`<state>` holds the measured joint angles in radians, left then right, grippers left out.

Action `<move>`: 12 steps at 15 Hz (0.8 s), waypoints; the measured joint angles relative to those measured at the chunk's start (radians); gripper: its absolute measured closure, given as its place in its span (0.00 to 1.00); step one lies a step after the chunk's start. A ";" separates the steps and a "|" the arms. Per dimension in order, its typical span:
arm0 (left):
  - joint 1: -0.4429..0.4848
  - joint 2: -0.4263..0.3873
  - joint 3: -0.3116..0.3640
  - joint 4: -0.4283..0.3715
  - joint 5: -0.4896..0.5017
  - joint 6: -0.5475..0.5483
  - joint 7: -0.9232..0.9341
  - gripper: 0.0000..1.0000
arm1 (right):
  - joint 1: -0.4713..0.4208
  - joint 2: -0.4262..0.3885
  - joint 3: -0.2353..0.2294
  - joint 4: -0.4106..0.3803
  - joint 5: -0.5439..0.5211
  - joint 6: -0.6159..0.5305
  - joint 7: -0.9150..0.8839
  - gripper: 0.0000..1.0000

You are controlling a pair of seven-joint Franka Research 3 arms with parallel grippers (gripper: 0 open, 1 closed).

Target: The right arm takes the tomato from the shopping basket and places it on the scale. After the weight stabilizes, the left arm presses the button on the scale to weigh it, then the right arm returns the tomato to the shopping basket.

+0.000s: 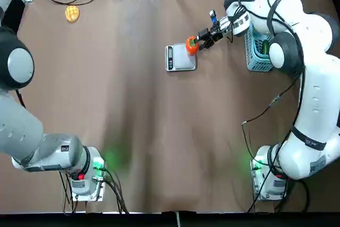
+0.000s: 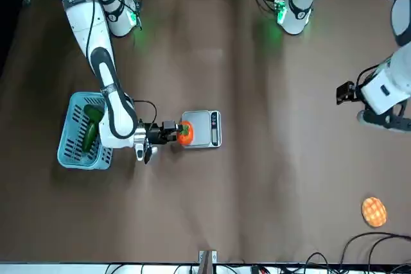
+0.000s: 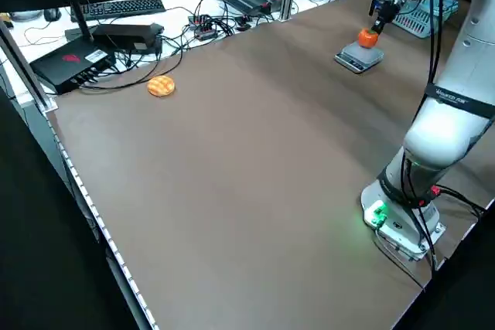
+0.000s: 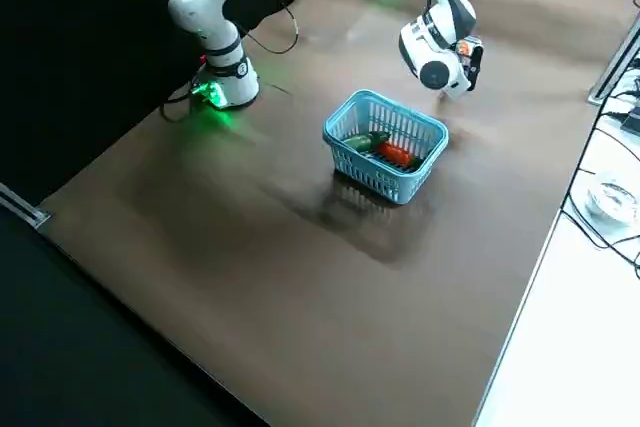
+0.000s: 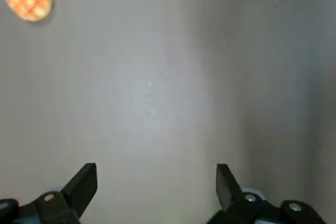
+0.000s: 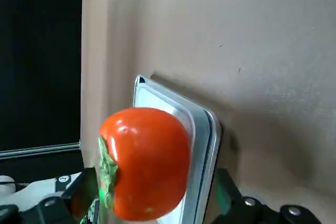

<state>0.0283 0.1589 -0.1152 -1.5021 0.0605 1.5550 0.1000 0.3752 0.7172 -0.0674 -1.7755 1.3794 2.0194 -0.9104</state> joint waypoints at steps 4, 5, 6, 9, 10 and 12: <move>0.002 -0.035 0.001 0.000 -0.006 -0.030 -0.085 0.00 | 0.004 0.009 0.015 -0.001 0.058 -0.001 -0.004 0.00; 0.002 -0.035 0.002 0.000 -0.006 -0.044 -0.090 0.00 | 0.007 0.011 0.017 -0.001 0.062 -0.001 -0.004 0.00; 0.003 -0.035 0.004 0.000 -0.006 -0.053 -0.093 0.00 | 0.010 0.013 0.017 -0.001 0.065 -0.001 -0.004 0.00; 0.005 -0.035 0.010 -0.001 -0.006 -0.063 -0.098 0.00 | 0.012 0.017 0.017 -0.001 0.070 0.000 -0.004 0.00; 0.005 -0.038 0.011 0.000 -0.006 -0.065 -0.106 0.00 | 0.012 0.018 0.016 -0.001 0.070 0.000 -0.004 0.01; 0.019 -0.049 0.012 0.000 -0.006 -0.093 -0.133 0.00 | 0.012 0.021 0.016 -0.001 0.070 0.000 -0.007 0.03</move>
<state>0.0468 0.1103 -0.1030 -1.5026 0.0542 1.4617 -0.0327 0.3868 0.7381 -0.0512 -1.7766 1.4498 2.0199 -0.9170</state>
